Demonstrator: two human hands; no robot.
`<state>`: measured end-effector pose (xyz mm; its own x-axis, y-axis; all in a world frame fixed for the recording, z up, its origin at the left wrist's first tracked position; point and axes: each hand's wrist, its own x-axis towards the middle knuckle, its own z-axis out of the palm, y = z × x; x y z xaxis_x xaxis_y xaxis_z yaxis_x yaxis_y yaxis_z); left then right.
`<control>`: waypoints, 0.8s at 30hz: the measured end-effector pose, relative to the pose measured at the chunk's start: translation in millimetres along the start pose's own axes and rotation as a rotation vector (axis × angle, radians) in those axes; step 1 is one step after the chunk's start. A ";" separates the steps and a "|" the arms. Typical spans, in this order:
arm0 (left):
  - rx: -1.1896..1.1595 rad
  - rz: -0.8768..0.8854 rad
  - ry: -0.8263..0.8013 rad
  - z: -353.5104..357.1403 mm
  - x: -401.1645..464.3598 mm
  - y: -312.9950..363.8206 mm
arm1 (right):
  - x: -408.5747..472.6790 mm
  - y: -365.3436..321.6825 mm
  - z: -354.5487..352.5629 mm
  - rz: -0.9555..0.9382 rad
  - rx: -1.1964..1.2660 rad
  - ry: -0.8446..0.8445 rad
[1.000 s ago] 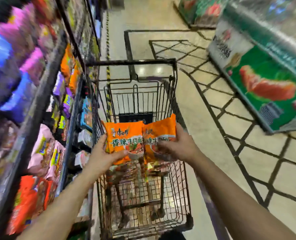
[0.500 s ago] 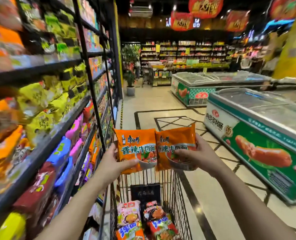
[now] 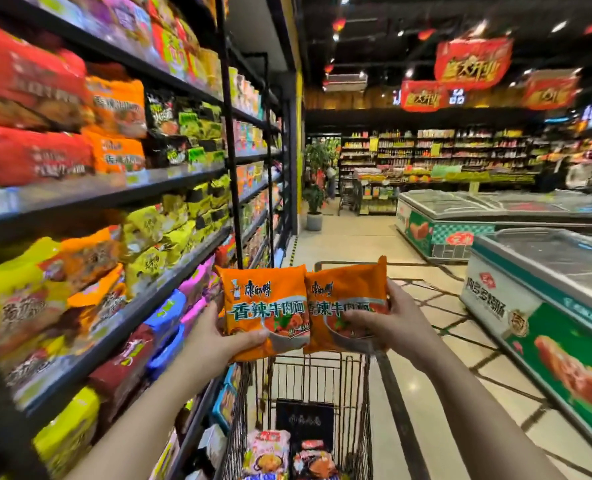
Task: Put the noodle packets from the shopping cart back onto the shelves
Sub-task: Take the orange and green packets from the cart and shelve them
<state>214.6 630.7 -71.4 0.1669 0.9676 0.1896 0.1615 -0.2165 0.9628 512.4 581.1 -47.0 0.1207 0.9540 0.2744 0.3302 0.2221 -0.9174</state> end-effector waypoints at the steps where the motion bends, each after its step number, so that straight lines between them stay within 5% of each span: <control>1: -0.009 0.000 0.026 1.3 -10.6 1.3 | -3.6 -0.2 -0.7 -0.010 0.004 -0.021; 24: 0.012 -0.129 0.608 -98.7 -337.5 34.9 | -133.7 -56.8 132.2 -0.084 0.347 -0.602</control>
<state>67.9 309.4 -82.8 -0.4380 0.8862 0.1509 0.1549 -0.0909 0.9837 353.8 467.5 -69.7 -0.4647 0.8542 0.2331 -0.0141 0.2561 -0.9665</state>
